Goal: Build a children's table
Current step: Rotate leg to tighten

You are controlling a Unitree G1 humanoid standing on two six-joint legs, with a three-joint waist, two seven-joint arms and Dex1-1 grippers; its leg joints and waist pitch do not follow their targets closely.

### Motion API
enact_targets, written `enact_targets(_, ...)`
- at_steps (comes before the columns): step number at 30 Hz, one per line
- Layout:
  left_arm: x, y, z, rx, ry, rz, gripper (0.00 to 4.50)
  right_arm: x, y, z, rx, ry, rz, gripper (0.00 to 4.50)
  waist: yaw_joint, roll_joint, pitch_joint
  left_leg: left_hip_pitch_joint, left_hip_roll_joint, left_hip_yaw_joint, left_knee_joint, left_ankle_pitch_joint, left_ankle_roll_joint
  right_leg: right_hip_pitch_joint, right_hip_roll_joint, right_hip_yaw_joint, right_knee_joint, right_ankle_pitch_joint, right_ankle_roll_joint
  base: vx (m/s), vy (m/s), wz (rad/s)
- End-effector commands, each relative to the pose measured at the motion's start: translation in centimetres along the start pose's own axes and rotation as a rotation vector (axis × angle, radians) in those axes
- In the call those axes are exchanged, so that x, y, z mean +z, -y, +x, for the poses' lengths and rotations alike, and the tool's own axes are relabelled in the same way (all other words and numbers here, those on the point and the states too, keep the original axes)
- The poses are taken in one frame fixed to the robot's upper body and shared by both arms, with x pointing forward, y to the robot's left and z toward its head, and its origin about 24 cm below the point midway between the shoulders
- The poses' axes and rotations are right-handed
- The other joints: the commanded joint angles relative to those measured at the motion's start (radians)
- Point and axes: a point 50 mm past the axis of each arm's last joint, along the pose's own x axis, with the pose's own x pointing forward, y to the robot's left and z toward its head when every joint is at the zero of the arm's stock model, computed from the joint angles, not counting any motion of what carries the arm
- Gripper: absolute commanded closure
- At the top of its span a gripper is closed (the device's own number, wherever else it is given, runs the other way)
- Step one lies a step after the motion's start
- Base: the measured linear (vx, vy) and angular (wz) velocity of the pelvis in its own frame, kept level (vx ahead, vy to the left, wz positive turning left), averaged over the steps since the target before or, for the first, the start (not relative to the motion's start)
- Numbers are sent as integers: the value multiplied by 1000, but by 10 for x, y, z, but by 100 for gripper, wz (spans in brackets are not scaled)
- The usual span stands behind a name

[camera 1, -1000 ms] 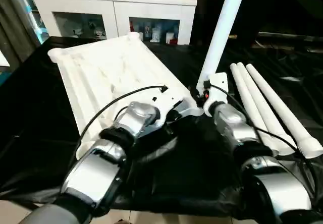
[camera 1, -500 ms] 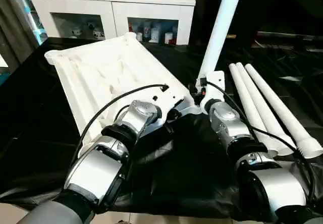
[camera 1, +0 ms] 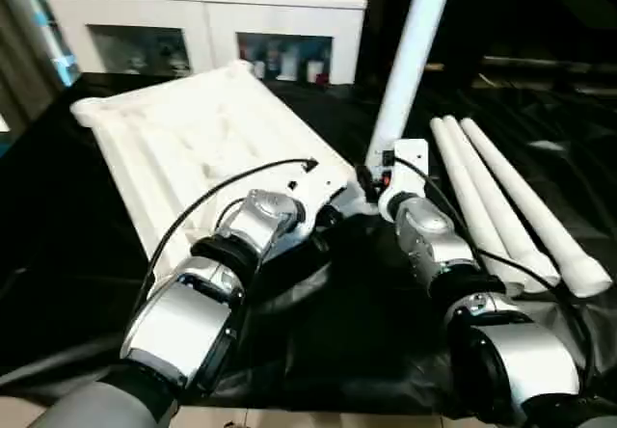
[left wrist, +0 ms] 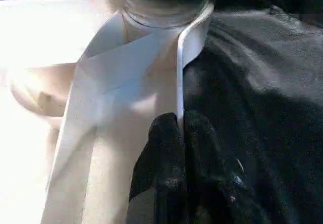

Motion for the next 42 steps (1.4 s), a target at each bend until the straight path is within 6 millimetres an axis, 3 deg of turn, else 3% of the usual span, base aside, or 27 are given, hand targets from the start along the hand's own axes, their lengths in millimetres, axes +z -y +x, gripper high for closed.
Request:
enact_targets(1, 18, -3, -1, 43, 50, 45, 450, -58, -23, -10, 89, -253, 73, 98, 4, 10, -45, 12, 63, -39, -78, -371, -1, 10, -83, 43, -81, -250, -205, 0, 0, 0)
enact_targets(8, 18, -4, -1, 39, 55, 50, 450, -57, -23, -10, 93, -243, 80, 36, 6, 12, -48, 8, 64, -34, -74, -296, 25, 16, -82, 39, -70, -139, -242, 0, 0, 0)
enact_targets(12, 16, -7, -7, -12, 91, 97, 450, -39, -16, -7, 144, -164, 51, 8, 4, 11, -53, 4, 65, -35, -71, -280, 33, 22, -83, 38, -65, -114, -248, 0, 0, 0)
enact_targets(14, 13, -9, -10, -25, 96, 111, 450, -32, -12, -7, 171, -145, 7, 3, 3, 11, -59, -1, 65, -33, -65, -217, 53, 26, -81, 37, -54, -17, -262, 0, 0, 0)
enact_targets(15, 11, -11, -12, -35, 100, 122, 450, -26, -6, -7, 198, -134, -52, 3, 2, 5, -58, -1, 65, -31, -61, -188, 71, 26, -80, 35, -50, 33, -273, 0, 0, 0)
enact_targets(19, 7, -15, -15, -30, 96, 124, 450, -20, 3, -12, 266, -136, -113, 3, 8, 7, -62, 0, 65, -26, -51, -136, 113, 29, -82, 34, -41, 106, -296, 0, 0, 0)
enact_targets(20, 4, -16, -18, -36, 97, 124, 450, -17, 11, -18, 314, -140, -152, 3, 13, 2, -61, -1, 64, -26, -50, -122, 125, 34, -78, 31, -40, 120, -292, 0, 0, 0)
enact_targets(24, -2, -17, -22, -83, 110, 140, 450, -9, 27, -38, 479, -128, -224, 3, 32, 4, -64, -4, 69, -24, -40, -73, 163, 35, -78, 27, -30, 194, -283, 0, 0, 0)
enact_targets(29, -11, -16, -29, -162, 121, 187, 450, 1, 41, -60, 608, -96, -312, 3, 37, 7, -66, -8, 70, -26, -36, -97, 157, 31, -80, 24, -32, 147, -291, 0, 0, 0)
enact_targets(31, -13, -14, -32, -204, 127, 209, 450, 5, 44, -67, 634, -95, -332, 3, 39, 3, -65, -13, 69, -26, -33, -103, 150, 30, -80, 26, -31, 111, -290, 0, 0, 0)
enact_targets(36, -20, -6, -44, -366, 154, 264, 450, 13, 48, -83, 724, -106, -392, 3, 59, 3, -62, -11, 71, -25, -31, -104, 142, 22, -79, 29, -30, 45, -271, 0, 0, 0)
enact_targets(42, -25, -7, -53, -393, 144, 293, 450, 24, 55, -96, 781, -143, -467, 3, 63, 3, -65, -10, 71, -25, -28, -89, 130, 20, -76, 29, -24, 54, -263, 0, 0, 0)
